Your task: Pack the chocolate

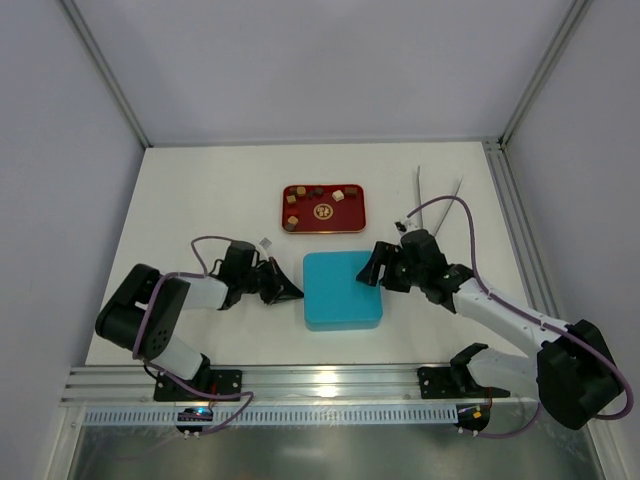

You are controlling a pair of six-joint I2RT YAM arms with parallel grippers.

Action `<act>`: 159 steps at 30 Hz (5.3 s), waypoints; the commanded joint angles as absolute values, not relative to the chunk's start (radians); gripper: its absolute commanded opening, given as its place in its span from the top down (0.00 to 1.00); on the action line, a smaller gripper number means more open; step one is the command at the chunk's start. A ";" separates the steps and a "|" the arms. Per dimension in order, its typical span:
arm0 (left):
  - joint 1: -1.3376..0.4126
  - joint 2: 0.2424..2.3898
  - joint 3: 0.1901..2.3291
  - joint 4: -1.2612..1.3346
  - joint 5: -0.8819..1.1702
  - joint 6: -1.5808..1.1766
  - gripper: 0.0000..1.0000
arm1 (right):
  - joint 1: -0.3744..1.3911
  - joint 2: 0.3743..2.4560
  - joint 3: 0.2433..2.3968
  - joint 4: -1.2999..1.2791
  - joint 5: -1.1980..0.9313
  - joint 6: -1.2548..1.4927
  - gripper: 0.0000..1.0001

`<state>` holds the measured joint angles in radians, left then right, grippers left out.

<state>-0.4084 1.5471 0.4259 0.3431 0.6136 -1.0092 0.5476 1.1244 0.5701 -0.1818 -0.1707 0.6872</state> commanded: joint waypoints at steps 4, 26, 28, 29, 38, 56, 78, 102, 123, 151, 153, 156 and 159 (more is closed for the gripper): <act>-0.443 1.525 0.466 0.344 0.615 -0.996 1.00 | 0.569 1.172 0.630 -0.159 -0.189 0.678 0.25; -0.459 1.517 0.492 0.285 0.598 -0.968 0.99 | 0.641 1.293 0.676 -0.265 -0.022 0.620 0.20; -0.459 1.516 0.497 0.281 0.597 -0.966 1.00 | 0.646 1.301 0.678 -0.271 -0.012 0.618 0.20; -0.459 1.516 0.499 0.272 0.594 -0.962 1.00 | 0.646 1.302 0.678 -0.273 -0.006 0.618 0.20; -0.454 1.462 0.534 0.172 0.551 -0.919 0.96 | 0.647 1.304 0.680 -0.285 0.027 0.615 0.19; -0.357 1.258 0.610 -0.052 0.482 -0.822 0.54 | 0.647 1.308 0.689 -0.290 0.034 0.617 0.19; -0.390 1.492 0.730 -0.060 0.417 -0.735 0.54 | 0.647 1.328 0.693 -0.279 0.029 0.612 0.19; -0.414 1.655 0.681 -0.123 0.284 -0.707 0.73 | 0.663 1.365 0.690 -0.287 0.066 0.591 0.19; -0.420 1.375 0.779 -0.276 0.396 -0.641 0.47 | 0.660 1.298 0.614 -0.250 0.055 0.644 0.20; -0.652 1.265 0.548 -0.363 0.176 -0.775 0.60 | 0.650 1.324 0.557 -0.178 0.014 0.661 0.20; -0.652 1.284 0.531 -0.365 0.169 -0.781 0.62 | 0.646 1.319 0.545 -0.170 0.012 0.666 0.20; -0.663 1.321 0.508 -0.359 0.152 -0.793 0.65 | 0.644 1.319 0.531 -0.160 0.012 0.669 0.20; -0.681 1.361 0.488 -0.339 0.141 -0.821 0.69 | 0.643 1.319 0.516 -0.149 0.012 0.672 0.20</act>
<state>-0.6571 1.2655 0.5800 -0.1844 0.2947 -0.8463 0.6418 1.2934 0.5755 -0.0418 -0.0219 0.6960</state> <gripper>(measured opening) 0.340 0.806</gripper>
